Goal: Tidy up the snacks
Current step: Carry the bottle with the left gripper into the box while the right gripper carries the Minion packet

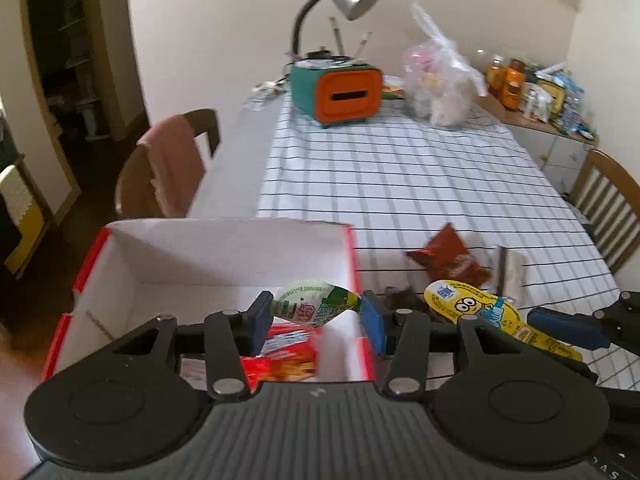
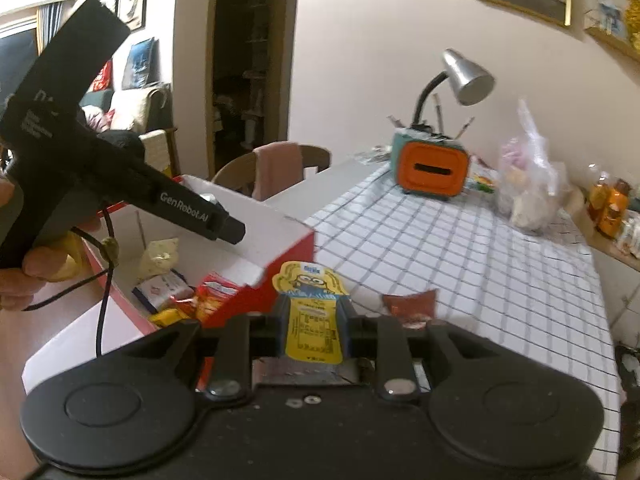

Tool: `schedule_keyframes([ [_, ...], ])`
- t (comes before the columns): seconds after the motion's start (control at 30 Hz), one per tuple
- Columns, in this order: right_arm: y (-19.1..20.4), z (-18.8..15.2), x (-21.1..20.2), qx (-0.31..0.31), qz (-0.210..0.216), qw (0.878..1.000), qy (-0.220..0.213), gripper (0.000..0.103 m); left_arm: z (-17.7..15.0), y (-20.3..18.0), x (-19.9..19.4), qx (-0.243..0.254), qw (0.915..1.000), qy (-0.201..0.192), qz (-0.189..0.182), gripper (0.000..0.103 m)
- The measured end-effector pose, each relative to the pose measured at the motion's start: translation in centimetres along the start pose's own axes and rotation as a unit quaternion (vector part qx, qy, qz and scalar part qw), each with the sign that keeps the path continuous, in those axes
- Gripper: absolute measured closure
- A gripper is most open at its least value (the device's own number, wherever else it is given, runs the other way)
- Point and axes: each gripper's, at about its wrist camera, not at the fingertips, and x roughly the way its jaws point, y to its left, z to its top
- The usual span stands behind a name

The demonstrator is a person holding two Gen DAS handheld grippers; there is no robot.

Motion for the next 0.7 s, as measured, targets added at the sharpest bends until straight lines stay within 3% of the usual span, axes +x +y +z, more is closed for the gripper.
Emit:
schedule_keyframes([
  [0.3, 4.6, 2.8, 4.6, -0.026, 0.026, 0.999, 0.007, 0.080, -0.7, 6.3, 1.2, -0.025, 0.9990, 0.017, 0.031, 0.056],
  [0.7, 9.5, 3.4, 11.8, -0.050, 0.040, 0.996, 0.063, 0.080, -2.7, 11.7, 4.3, -0.029, 0.9948, 0.072, 0.065, 0.056],
])
